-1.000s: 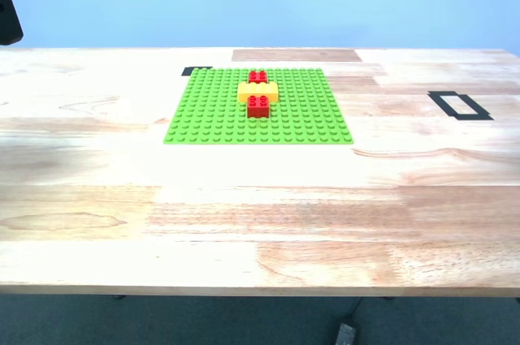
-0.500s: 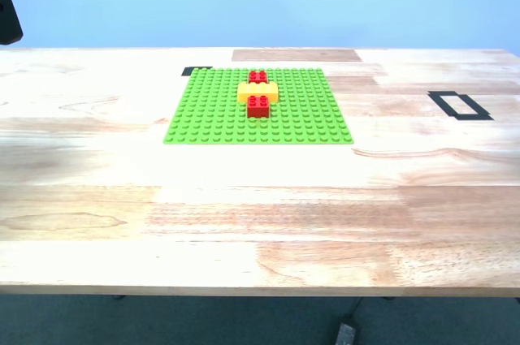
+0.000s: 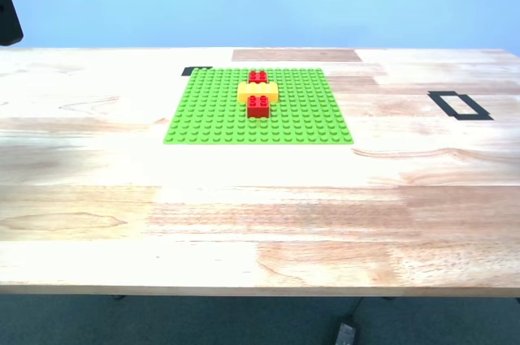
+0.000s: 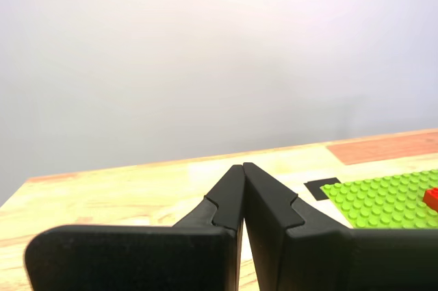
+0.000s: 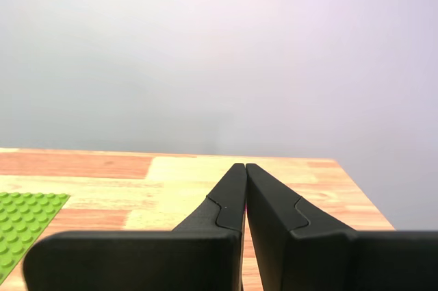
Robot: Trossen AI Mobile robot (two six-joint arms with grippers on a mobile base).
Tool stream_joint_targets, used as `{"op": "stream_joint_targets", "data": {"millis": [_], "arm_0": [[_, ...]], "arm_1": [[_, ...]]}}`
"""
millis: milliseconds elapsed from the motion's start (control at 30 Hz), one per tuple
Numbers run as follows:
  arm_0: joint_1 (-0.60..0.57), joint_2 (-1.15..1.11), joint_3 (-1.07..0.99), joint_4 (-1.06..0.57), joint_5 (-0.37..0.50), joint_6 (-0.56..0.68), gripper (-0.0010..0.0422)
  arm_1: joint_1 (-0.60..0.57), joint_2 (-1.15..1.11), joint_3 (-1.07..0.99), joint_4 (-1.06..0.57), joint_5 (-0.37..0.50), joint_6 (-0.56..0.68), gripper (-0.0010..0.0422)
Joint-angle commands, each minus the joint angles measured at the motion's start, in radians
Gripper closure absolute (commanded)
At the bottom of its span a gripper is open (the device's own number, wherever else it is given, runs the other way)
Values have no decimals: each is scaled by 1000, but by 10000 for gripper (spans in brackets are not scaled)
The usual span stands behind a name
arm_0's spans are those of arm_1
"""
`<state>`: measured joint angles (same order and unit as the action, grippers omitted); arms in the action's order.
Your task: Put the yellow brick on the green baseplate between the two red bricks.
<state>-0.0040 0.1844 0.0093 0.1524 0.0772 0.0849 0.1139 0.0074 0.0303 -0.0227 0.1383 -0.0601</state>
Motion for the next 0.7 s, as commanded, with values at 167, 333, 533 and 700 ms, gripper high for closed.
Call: {"op": "stream_joint_targets", "data": {"millis": [167, 333, 533, 700], "arm_0": [[0, 0, 10, -48, 0, 1, 412], [0, 0, 9, -48, 0, 0, 413], [0, 0, 9, -49, 0, 0, 413], [0, 0, 9, -49, 0, 1, 412]], "arm_1": [[0, 0, 0, 0, -3, 1, 413], [0, 0, 0, 0, -3, 0, 413], [1, 0, 0, 0, -3, 2, 413], [1, 0, 0, 0, -3, 0, 413]]}}
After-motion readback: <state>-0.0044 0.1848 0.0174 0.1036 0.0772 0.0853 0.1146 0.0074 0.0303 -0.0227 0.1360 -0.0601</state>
